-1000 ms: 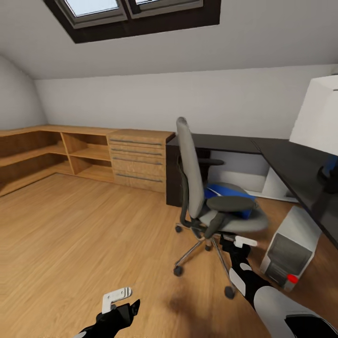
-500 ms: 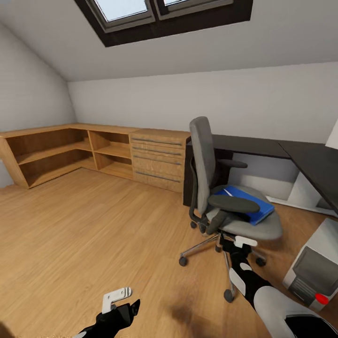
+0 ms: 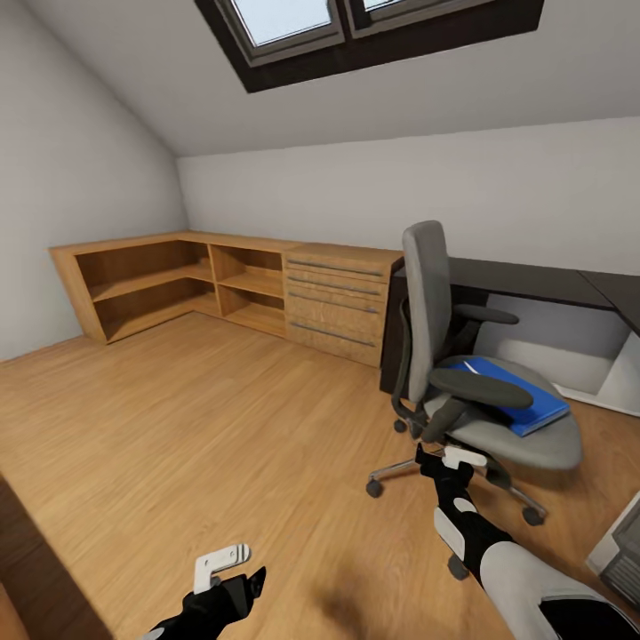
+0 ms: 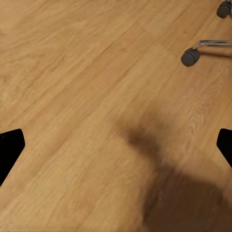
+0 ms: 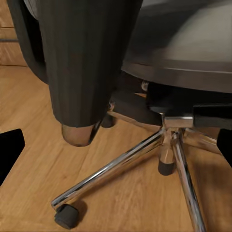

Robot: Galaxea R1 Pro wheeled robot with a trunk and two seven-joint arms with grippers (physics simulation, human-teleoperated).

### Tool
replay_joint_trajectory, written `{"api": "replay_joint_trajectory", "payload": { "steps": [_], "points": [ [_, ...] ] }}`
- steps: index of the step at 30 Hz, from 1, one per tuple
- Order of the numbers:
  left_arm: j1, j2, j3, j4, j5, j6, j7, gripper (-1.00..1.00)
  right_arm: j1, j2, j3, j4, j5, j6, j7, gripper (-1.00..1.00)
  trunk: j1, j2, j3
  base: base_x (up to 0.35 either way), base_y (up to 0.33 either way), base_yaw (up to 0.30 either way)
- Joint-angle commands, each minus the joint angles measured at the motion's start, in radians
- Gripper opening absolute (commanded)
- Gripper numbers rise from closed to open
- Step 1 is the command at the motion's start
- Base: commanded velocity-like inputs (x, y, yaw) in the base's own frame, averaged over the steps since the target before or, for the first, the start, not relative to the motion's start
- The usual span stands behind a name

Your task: In the bedroom, organize the workspace by keeping the computer under the desk, ensuring the monitor is on the desk, placing the keyboard on the desk next to the monitor, placing the mouse on the desk next to the keyboard, moving the folder from the swivel chair onto the desk next to the mouse, stacking the notebook on top of the folder with the pen on top of the notebook, and positioning the swivel chair next to the desk.

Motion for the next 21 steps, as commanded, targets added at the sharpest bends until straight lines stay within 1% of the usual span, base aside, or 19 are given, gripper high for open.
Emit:
{"api": "replay_joint_trajectory", "payload": {
  "steps": [1,7,9,13,18,21],
  "points": [
    [0.0,0.0,-0.001,-0.001,0.011,0.003,0.009,1.0,0.0,0.0,0.004,0.0,-0.007,-0.003,-0.002,1.0,0.0,0.0,-0.001,0.0,0.031,0.019],
    [0.0,-0.001,-0.002,-0.001,0.01,0.001,0.008,1.0,0.0,0.0,0.004,0.0,-0.007,-0.003,-0.001,1.0,0.0,0.0,-0.001,0.087,0.182,0.006],
    [0.0,-0.001,-0.002,-0.001,0.01,0.001,0.008,1.0,0.0,0.0,0.004,0.0,-0.007,-0.003,-0.001,1.0,0.0,0.0,-0.001,0.048,0.08,0.001],
    [0.0,-0.001,-0.002,-0.001,0.01,0.001,0.008,1.0,0.0,0.0,0.004,0.0,-0.007,-0.003,-0.001,1.0,0.0,0.0,-0.001,0.02,0.06,0.0],
    [0.0,-0.001,-0.003,-0.001,0.009,-0.001,0.007,1.0,0.0,0.0,0.004,0.001,-0.007,-0.003,-0.001,1.0,0.0,0.0,-0.001,0.005,0.226,0.0],
    [0.0,-0.001,-0.004,-0.001,0.009,0.0,0.007,1.0,0.0,0.0,0.004,0.001,-0.007,-0.003,-0.001,1.0,0.0,0.0,-0.001,0.001,0.123,0.0]
  ]
}}
